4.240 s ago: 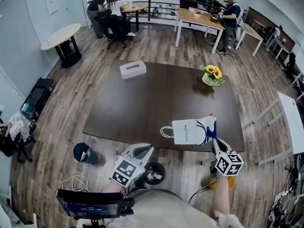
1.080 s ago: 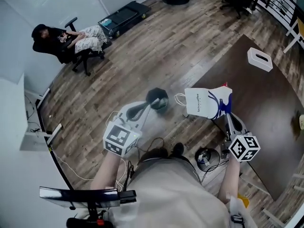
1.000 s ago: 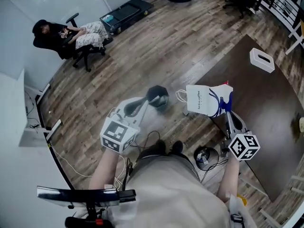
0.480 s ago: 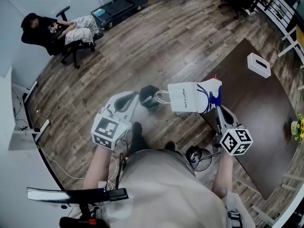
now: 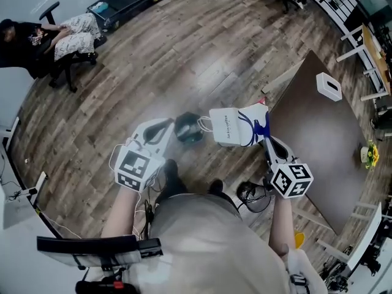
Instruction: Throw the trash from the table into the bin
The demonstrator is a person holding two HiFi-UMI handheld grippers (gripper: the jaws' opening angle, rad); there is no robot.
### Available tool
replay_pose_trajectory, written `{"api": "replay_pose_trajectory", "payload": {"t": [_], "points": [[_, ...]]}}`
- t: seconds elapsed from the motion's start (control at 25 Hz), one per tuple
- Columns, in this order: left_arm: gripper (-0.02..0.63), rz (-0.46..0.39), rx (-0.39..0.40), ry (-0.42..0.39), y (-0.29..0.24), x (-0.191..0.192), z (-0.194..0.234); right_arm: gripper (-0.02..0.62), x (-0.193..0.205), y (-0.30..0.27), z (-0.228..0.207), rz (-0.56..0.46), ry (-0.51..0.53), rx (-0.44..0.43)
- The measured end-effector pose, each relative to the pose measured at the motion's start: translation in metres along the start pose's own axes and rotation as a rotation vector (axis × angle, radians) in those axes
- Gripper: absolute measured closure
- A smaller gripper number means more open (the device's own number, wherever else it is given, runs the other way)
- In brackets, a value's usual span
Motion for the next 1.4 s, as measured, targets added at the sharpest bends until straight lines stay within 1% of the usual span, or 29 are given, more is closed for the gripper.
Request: {"api": "replay_pose_trajectory", "payload": {"t": [0.08, 0.2, 0.36, 0.48, 0.6, 0.72, 0.84, 1.04, 1.2, 1.4], "points": [[0.592, 0.009, 0.019, 0.007, 0.0, 0.005, 0.024, 0.58, -0.004, -0.018, 0.018, 0.03, 0.02, 0.014], [0.592, 0.018, 0.034, 0.019, -0.005, 0.008, 0.044, 0.58, -0.004, -0.044, 0.034, 0.075, 0.042, 0.017], [0.592, 0.034, 0.049, 0.033, -0.019, 0.014, 0.063, 0.58, -0.001, -0.078, 0.046, 0.134, 0.049, 0.02], [0.592, 0.057, 0.049, 0.054, -0.031, 0.028, 0.078, 0.58, 0.013, -0.113, 0.048, 0.188, 0.059, 0.023], [0.592, 0.099, 0.053, 0.073, -0.042, 0.047, 0.08, 0.58, 0.036, -0.147, 0.042, 0.254, 0.065, 0.032], [0.592, 0.142, 0.051, 0.108, -0.059, 0.071, 0.078, 0.58, 0.058, -0.186, 0.034, 0.302, 0.103, 0.034], [0.592, 0.185, 0.051, 0.143, -0.077, 0.102, 0.073, 0.58, 0.093, -0.227, 0.023, 0.337, 0.11, 0.032], [0.592, 0.238, 0.052, 0.166, -0.111, 0.149, 0.069, 0.58, 0.153, -0.29, 0.005, 0.422, 0.152, 0.043], [0.592, 0.266, 0.052, 0.186, -0.127, 0.191, 0.07, 0.58, 0.198, -0.325, -0.007, 0.461, 0.153, 0.064], [0.592, 0.306, 0.052, 0.211, -0.136, 0.246, 0.07, 0.58, 0.249, -0.361, -0.015, 0.499, 0.186, 0.077]]}}
Point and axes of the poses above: the fingertips, and each gripper's own axes: y backward along the fingers, z to its left, x out of its underside, the point moved 4 cm from there along y, backward along the fingers, and after that the axes turned 2 degrees about -x, right-handed, at the moved point
